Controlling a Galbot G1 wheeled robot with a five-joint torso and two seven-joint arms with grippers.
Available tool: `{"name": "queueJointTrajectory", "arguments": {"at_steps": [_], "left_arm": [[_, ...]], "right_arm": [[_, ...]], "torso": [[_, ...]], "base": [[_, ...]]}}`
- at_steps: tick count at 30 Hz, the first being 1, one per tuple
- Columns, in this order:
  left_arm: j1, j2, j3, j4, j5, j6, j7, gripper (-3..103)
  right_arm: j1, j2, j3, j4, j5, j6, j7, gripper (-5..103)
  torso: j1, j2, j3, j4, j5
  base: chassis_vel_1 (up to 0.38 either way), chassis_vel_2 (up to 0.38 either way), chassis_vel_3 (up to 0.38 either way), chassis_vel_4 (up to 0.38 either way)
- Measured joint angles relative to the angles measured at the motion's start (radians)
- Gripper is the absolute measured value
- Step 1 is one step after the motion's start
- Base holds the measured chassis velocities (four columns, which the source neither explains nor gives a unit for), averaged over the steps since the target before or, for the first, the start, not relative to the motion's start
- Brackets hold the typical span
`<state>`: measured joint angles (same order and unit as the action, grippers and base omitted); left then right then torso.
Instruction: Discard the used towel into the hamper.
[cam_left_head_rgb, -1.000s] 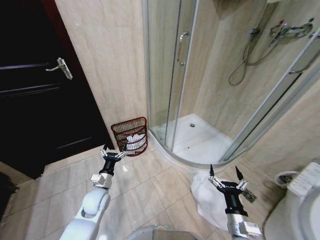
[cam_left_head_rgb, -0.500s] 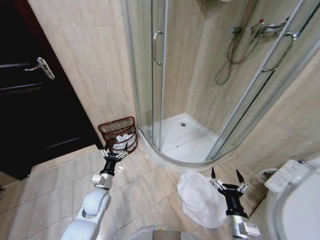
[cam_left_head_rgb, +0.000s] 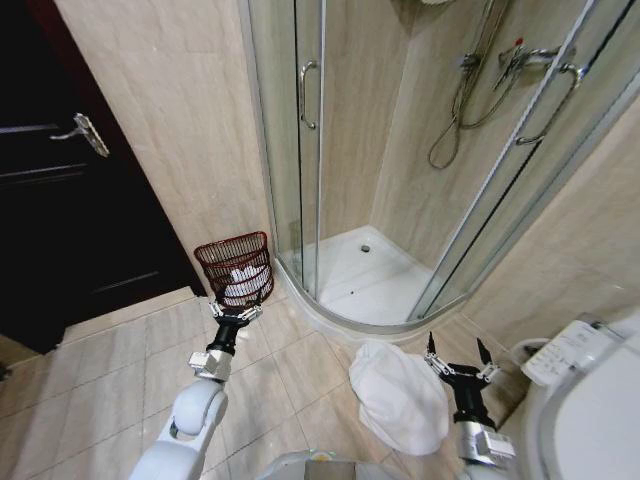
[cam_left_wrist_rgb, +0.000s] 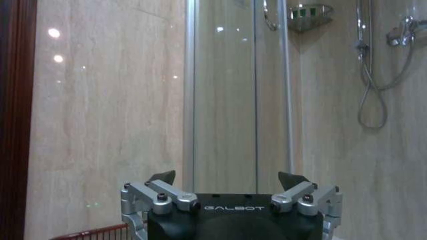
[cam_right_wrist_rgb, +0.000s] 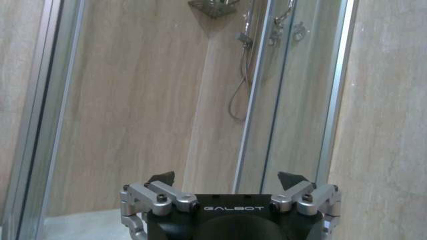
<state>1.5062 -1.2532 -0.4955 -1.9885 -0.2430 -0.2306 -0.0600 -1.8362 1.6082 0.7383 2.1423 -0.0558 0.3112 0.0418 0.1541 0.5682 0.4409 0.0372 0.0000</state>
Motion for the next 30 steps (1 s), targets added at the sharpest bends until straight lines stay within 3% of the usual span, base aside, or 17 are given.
{"name": "queueJointTrajectory", "arguments": {"at_steps": [20,30], "left_arm": [[-0.009,0.004,0.010,0.004,-0.012,0.003,-0.015,100],[-0.017,0.003,0.001,-0.014,-0.006,0.035,-0.009,100]], "right_arm": [[-0.009,0.000,-0.018,0.061,-0.028,-0.008,-0.007,100],[-0.011,0.000,-0.020,0.086,-0.036,-0.009,-0.006,100]], "torso": [[0.000,0.000,0.000,0.0002,0.0000],[0.004,0.010,0.006,0.0001,0.0000]], "base": [[0.000,0.000,0.000,0.000],[0.000,0.000,0.000,0.000]]}}
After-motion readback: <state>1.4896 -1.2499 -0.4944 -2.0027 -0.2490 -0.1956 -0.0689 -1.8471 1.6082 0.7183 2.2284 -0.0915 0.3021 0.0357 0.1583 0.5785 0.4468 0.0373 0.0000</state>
